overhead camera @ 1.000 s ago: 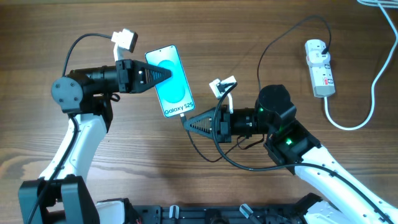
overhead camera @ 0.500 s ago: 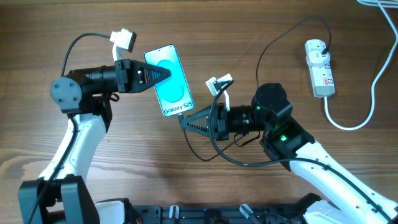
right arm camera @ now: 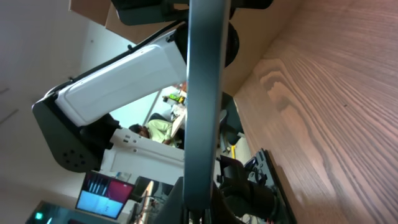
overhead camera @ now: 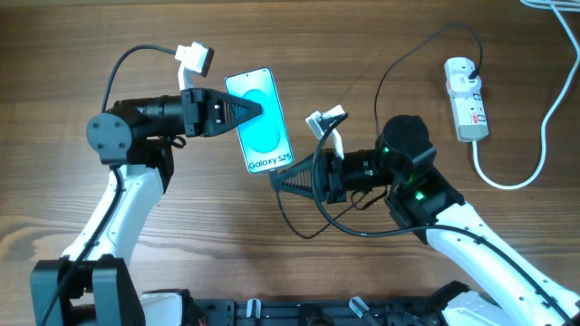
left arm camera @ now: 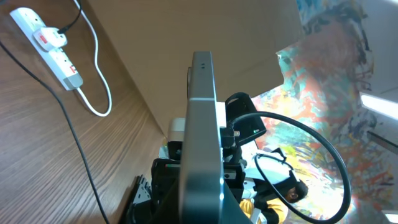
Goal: Plug charger to phone and switch on socket
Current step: 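Push the connector up into the phone port with the right gripper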
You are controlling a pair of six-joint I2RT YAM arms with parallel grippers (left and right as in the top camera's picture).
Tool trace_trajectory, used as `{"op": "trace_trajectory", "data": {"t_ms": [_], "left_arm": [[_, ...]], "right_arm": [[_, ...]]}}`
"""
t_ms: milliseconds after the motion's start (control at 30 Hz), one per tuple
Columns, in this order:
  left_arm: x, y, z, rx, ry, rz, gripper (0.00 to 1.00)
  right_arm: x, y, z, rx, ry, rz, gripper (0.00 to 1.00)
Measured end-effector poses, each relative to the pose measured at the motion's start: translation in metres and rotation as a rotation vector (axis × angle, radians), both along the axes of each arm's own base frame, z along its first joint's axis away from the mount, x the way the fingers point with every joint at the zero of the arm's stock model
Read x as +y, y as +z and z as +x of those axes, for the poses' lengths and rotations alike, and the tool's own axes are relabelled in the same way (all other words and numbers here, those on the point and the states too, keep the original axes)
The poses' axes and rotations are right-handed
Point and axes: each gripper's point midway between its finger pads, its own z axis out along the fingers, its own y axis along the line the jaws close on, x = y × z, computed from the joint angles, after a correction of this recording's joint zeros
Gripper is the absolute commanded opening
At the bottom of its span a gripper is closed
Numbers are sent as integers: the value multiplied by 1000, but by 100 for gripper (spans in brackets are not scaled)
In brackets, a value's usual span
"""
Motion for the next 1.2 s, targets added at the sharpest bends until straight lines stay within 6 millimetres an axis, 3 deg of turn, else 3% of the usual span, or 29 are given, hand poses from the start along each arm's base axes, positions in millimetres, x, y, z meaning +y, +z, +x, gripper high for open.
{"op": "trace_trajectory", "data": {"t_ms": [500,667,800,1000,1100,1200], "left_arm": [[-11,-7,-4,12,12,-42,4],[-10,-20,-5,57,28,-53,4],[-9,-21,-7,35,31,-51,4],[17,-36,-8,41,40,16,4],[28,-36,-2,37,79,15,4],[33,-36,1,35,102,11,4]], "right_arm": [[-4,-5,-2,28,19,-15,5],[-5,-12,-6,57,35,-37,6],[-5,-16,-5,78,29,-52,11],[-4,-14,13,58,-60,-58,25],[-2,-25,7,102,-47,-99,35],[14,-31,-8,88,-25,-126,44]]}}
